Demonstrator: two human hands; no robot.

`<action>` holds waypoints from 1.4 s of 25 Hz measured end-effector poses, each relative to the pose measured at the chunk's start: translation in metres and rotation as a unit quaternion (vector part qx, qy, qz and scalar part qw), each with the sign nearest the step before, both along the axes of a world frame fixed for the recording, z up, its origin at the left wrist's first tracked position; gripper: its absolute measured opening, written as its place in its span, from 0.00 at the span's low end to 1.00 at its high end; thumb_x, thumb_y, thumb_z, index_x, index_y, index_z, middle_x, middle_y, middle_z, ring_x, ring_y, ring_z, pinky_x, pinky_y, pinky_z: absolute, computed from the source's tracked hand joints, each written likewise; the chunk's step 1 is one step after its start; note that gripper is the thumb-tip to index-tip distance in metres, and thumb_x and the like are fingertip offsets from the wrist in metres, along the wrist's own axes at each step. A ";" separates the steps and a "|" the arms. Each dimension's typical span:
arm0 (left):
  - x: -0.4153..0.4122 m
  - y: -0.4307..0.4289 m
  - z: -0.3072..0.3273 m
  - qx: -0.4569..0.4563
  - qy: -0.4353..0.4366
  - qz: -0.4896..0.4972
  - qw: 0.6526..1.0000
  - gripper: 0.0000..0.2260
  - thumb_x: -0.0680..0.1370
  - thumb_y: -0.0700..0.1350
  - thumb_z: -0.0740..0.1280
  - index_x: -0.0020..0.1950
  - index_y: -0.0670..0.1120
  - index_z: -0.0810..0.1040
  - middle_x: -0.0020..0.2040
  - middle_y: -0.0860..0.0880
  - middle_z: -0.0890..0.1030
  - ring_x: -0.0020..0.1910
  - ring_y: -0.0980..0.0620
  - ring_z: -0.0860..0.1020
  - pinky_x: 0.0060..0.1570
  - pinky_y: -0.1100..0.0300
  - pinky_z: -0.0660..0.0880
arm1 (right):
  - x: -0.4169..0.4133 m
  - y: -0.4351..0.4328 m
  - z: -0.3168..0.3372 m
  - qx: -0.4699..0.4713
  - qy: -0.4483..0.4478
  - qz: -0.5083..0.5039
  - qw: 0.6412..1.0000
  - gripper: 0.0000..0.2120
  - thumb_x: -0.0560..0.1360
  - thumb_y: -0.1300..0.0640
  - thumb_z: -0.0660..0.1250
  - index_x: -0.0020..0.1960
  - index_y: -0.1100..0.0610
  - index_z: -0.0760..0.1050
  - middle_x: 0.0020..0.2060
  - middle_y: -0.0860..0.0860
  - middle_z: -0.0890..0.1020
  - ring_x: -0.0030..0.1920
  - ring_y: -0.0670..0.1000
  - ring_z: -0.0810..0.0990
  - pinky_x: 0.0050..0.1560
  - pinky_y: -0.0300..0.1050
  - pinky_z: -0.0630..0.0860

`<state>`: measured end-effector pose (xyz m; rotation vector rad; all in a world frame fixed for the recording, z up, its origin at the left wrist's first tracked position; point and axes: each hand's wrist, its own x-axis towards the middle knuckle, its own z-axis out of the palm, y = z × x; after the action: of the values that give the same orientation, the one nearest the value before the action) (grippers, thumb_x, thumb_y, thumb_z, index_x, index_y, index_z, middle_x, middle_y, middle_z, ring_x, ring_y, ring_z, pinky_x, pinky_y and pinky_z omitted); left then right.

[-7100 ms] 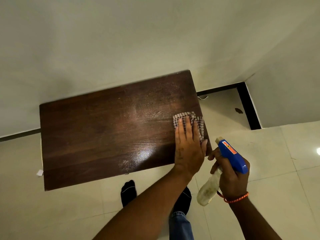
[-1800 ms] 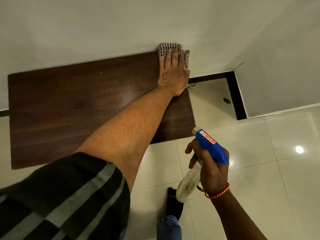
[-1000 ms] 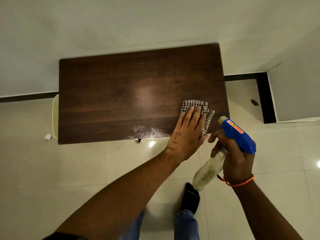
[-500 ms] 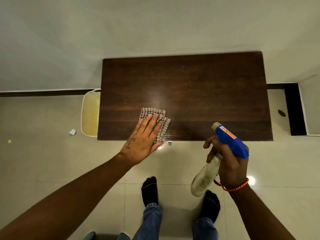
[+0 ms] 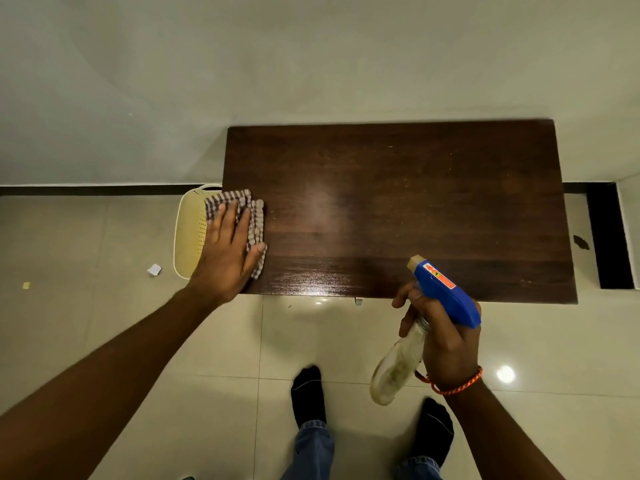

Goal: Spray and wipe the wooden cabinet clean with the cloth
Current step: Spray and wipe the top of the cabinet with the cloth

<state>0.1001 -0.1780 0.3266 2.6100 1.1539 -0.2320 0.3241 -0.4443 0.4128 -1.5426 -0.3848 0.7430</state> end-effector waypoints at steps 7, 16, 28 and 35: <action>0.095 0.112 -0.001 0.007 0.016 0.005 1.000 0.33 0.86 0.59 0.50 0.83 0.40 0.50 0.83 0.38 0.46 0.82 0.37 0.42 0.80 0.42 0.42 | 0.021 0.009 -0.007 0.017 0.014 -0.016 1.000 0.09 0.72 0.53 0.64 0.42 0.53 0.82 0.33 0.57 0.81 0.29 0.60 0.77 0.25 0.47 0.76; 0.175 0.071 -0.001 0.015 0.010 0.079 0.997 0.31 0.86 0.57 0.50 0.83 0.40 0.49 0.83 0.37 0.46 0.82 0.36 0.43 0.79 0.41 0.41 | 0.056 -0.007 -0.014 0.013 0.011 -0.042 0.999 0.10 0.73 0.53 0.64 0.42 0.57 0.81 0.33 0.60 0.80 0.28 0.64 0.75 0.26 0.49 0.76; 0.370 -0.073 -0.007 0.026 -0.023 0.014 0.999 0.32 0.85 0.58 0.49 0.83 0.40 0.49 0.83 0.36 0.48 0.82 0.37 0.45 0.80 0.41 0.43 | 0.104 -0.075 -0.028 0.005 0.008 -0.071 0.997 0.14 0.73 0.54 0.61 0.54 0.51 0.81 0.33 0.53 0.82 0.26 0.58 0.76 0.26 0.44 0.76; 0.483 -0.162 -0.008 0.001 -0.020 -0.046 0.999 0.33 0.85 0.59 0.49 0.83 0.40 0.49 0.83 0.37 0.48 0.82 0.38 0.45 0.80 0.40 0.44 | 0.133 -0.110 -0.022 -0.014 -0.003 -0.063 0.998 0.10 0.71 0.52 0.62 0.43 0.51 0.82 0.31 0.54 0.81 0.25 0.58 0.76 0.25 0.45 0.76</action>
<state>0.5833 -0.3398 0.3189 2.6608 1.0216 -0.1953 0.4569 -0.5541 0.3905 -1.5799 -0.2806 0.6469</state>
